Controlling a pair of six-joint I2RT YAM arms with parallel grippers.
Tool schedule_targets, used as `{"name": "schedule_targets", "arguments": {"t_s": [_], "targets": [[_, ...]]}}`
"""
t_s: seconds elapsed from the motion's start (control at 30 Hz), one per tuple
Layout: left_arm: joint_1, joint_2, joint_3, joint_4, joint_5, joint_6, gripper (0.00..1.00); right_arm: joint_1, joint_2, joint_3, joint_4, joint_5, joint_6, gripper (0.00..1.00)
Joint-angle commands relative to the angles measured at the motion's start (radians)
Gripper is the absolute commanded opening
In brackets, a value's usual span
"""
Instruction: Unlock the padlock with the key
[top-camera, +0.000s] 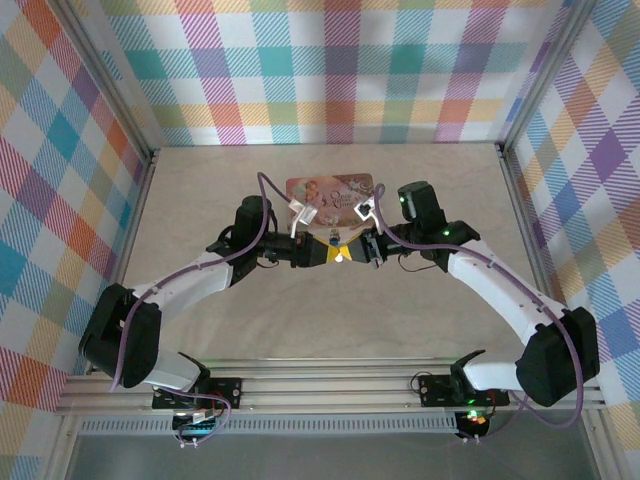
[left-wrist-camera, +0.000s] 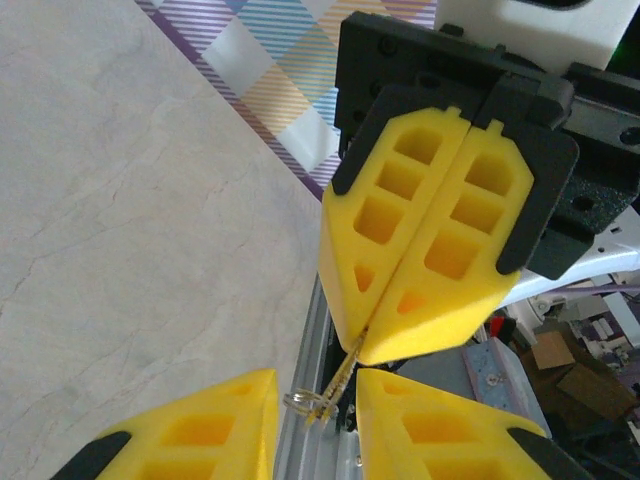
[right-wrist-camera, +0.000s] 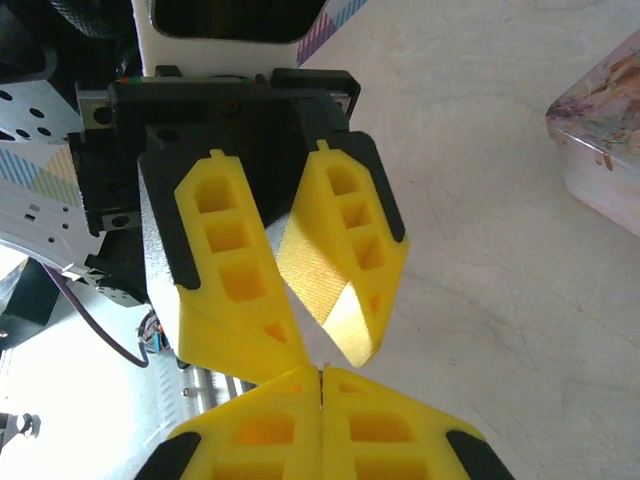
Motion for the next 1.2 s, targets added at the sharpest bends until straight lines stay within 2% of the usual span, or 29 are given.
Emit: {"name": "schedule_targets", "arguments": {"t_s": [0.0, 0.27, 0.6, 0.87, 1.17], "targets": [[-0.001, -0.011, -0.016, 0.029, 0.031, -0.002, 0.26, -0.007, -0.016, -0.013, 0.04, -0.043, -0.002, 0.0], [-0.002, 0.0, -0.002, 0.059, 0.037, -0.026, 0.23, -0.007, -0.003, -0.016, 0.044, -0.093, -0.003, 0.0], [-0.008, 0.019, 0.004, 0.04, 0.059, -0.026, 0.0, -0.007, -0.006, -0.026, 0.075, -0.079, 0.01, 0.0], [0.0, 0.016, -0.004, 0.034, 0.019, -0.025, 0.0, -0.014, -0.002, -0.036, 0.074, -0.022, 0.023, 0.0], [0.043, -0.034, -0.065, 0.095, -0.054, -0.072, 0.0, -0.066, -0.045, -0.091, 0.104, 0.07, 0.083, 0.0]]}}
